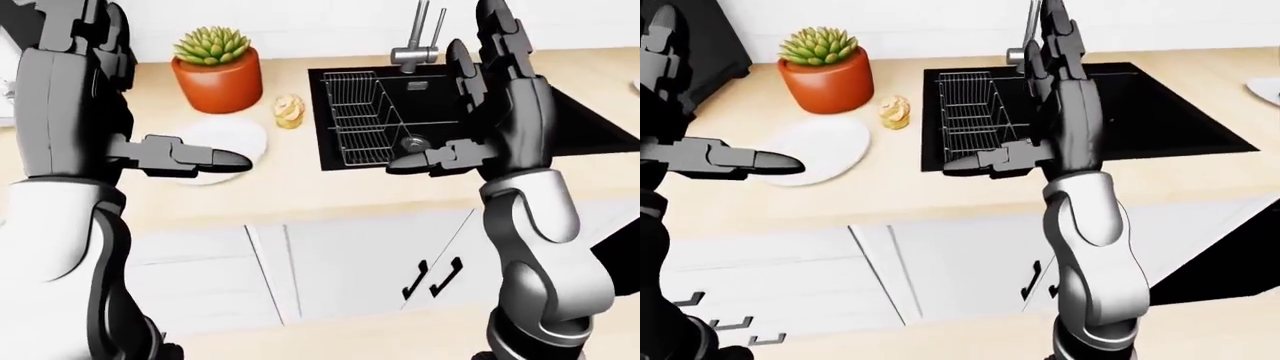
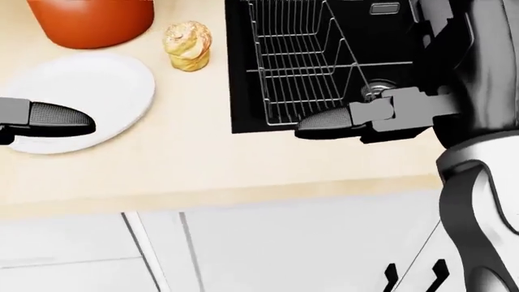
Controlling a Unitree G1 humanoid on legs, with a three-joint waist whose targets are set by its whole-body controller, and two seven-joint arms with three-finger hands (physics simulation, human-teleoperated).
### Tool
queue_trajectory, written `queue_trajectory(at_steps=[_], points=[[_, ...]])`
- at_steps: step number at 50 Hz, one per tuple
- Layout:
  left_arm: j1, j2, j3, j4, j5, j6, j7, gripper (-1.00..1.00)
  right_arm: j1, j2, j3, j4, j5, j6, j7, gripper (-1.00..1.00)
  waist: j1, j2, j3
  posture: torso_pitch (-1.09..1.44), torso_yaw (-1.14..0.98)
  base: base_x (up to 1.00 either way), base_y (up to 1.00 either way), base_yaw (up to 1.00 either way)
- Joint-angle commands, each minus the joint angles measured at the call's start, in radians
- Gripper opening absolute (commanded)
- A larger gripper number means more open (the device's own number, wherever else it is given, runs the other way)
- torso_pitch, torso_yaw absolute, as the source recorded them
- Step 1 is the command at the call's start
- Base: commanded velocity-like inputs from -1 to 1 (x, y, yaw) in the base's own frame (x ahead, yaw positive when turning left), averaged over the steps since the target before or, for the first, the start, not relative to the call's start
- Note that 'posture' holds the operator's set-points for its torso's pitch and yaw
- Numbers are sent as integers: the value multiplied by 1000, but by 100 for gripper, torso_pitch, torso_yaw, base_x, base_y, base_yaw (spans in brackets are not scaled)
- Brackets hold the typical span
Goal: Place the pastries on the plates.
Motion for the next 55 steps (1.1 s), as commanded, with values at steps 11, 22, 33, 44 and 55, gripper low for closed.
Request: queue_trajectory(at_steps=[11,22,33,44,55], points=[[-39,8,3,-7,24,-15,-13,100,-37,-7,-10,-4,-13,-21,-5,100,1,47,-27,6,0,0,3,0],[-41,4,-1,-6,33,-16,-18,100,-31,-9,-11,-14,-8,-26,0,100,-9,-70,-56,6,0,5,35,0],[-38,-3,-18,-8,60,-15,-28,100,-5,-6,-20,-19,10,-47,-3,100,-4,-20,-29,6,0,16,51,0],[-32,-14,-12,5,70,-33,-33,100,-36,-9,-17,3,5,-37,-24,100,1,67,-31,6,0,8,13,3],[-25,-15,-13,-4,71,-30,-34,100,-18,-12,-21,-7,20,-42,-30,100,27,0,-38,6,0,0,0,58]])
